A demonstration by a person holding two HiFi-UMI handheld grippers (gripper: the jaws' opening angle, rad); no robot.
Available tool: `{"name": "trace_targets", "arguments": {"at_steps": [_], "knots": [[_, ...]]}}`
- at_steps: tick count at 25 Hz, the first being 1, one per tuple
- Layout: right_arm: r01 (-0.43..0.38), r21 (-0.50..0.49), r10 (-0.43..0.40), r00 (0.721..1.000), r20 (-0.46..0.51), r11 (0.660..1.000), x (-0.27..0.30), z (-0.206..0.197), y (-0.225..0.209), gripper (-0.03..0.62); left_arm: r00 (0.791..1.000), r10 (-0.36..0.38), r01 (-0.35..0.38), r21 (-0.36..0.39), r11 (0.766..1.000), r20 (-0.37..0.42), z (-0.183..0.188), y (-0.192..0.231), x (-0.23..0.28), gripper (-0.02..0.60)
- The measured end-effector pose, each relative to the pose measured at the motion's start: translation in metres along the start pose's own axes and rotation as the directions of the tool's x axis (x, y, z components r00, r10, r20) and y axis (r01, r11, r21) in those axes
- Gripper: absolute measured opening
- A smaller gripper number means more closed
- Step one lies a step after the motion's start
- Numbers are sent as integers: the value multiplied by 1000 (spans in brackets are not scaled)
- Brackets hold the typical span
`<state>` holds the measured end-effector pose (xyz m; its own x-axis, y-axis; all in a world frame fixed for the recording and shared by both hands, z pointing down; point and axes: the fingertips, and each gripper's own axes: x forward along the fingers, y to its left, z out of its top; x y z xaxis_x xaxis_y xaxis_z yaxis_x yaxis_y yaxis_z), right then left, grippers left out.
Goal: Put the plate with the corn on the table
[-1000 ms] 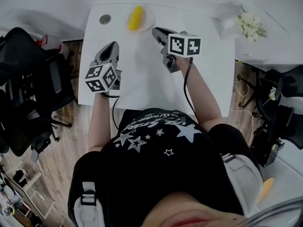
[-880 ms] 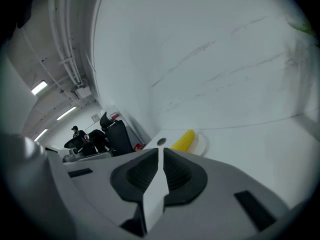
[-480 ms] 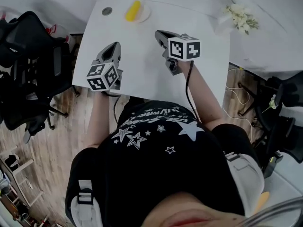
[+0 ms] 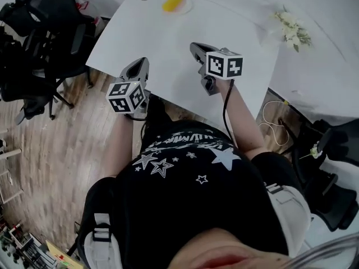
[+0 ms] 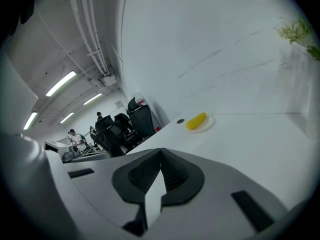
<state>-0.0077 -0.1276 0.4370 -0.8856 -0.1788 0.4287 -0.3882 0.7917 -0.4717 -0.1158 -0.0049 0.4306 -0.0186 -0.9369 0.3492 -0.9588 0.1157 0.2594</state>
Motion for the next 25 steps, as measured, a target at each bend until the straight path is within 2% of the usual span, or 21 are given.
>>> {"name": "trace_targets", "arguments": {"at_steps": [6, 11, 18, 25], "knots": [[-71, -6, 70, 996, -49, 997, -4, -33, 24, 6, 995, 96, -96, -37, 995, 1, -29, -3, -50, 5], [-105, -8, 104, 991, -85, 994, -3, -54, 43, 6, 990, 139, -138, -69, 988, 4, -39, 2, -78, 5], [-98, -30, 95, 991, -93, 995, -4, -71, 62, 6, 985, 172, -169, -104, 980, 19, -59, 3, -117, 5], [-99, -41, 95, 992, -79, 994, -41, -106, 109, 6, 979, 202, -199, -141, 970, 5, -94, -8, -188, 5]]}}
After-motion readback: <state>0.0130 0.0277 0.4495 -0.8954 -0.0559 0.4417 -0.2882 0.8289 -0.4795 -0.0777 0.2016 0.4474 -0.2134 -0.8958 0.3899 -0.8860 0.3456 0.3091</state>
